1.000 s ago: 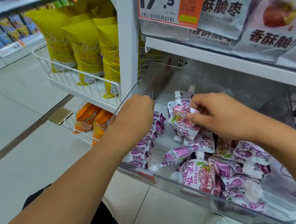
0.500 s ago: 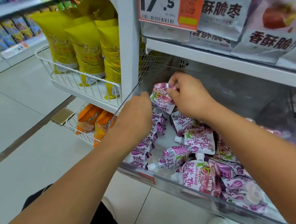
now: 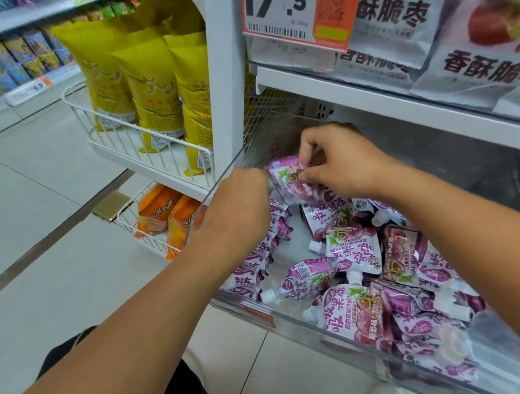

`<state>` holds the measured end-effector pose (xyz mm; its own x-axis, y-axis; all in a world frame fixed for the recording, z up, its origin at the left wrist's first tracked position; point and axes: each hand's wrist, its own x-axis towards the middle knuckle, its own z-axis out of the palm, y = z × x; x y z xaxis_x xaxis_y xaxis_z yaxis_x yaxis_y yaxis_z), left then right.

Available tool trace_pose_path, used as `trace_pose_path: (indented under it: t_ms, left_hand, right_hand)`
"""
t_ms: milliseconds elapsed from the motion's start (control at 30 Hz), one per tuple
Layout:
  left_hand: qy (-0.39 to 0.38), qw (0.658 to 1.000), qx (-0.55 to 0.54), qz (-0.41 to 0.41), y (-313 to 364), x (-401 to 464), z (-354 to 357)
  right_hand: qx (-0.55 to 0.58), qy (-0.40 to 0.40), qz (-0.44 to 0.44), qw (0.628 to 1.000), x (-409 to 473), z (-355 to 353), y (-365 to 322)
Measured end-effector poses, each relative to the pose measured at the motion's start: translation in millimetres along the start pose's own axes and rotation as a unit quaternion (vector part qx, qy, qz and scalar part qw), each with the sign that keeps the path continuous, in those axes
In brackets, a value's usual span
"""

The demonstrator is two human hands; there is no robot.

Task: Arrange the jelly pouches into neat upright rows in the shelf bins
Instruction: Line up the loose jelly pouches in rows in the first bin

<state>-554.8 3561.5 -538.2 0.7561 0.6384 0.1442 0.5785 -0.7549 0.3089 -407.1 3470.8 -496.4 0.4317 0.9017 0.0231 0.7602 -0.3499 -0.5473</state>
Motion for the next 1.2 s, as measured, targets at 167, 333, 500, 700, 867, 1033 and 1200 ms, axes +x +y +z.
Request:
trace_pose_path:
  t_ms: [167,333,500,700,867,1033,1200]
  left_hand:
    - [0.010,1.000,0.005,-0.003,0.6,-1.3,0.7]
    - [0.010,1.000,-0.002,-0.014,2.8,-2.7,-2.0]
    - [0.003,0.999,0.004,-0.042,5.0,-5.4,-4.5]
    - [-0.005,1.000,0.001,-0.028,6.4,-7.9,-7.8]
    - [-0.001,1.000,0.020,-0.023,5.0,-15.2,-9.9]
    - [0.025,0.999,0.027,-0.024,2.6,-21.8,-8.9]
    - [0.020,0.999,0.040,-0.022,4.8,-20.7,-11.1]
  right_hand:
    - [-0.008,-0.044,0.008,0.999,8.1,22.1,0.4]
    - [-0.055,-0.187,0.067,0.978,47.2,19.7,-28.2]
    - [-0.073,-0.334,0.123,0.932,64.0,26.8,-20.7]
    - [-0.058,-0.238,0.101,0.964,50.4,25.3,-1.7]
    - [-0.055,-0.249,0.156,0.954,59.2,30.6,-7.0]
    - [-0.015,-0.294,0.197,0.935,73.0,39.1,-11.7]
    - [0.013,-0.270,0.096,0.958,63.2,26.8,-4.7]
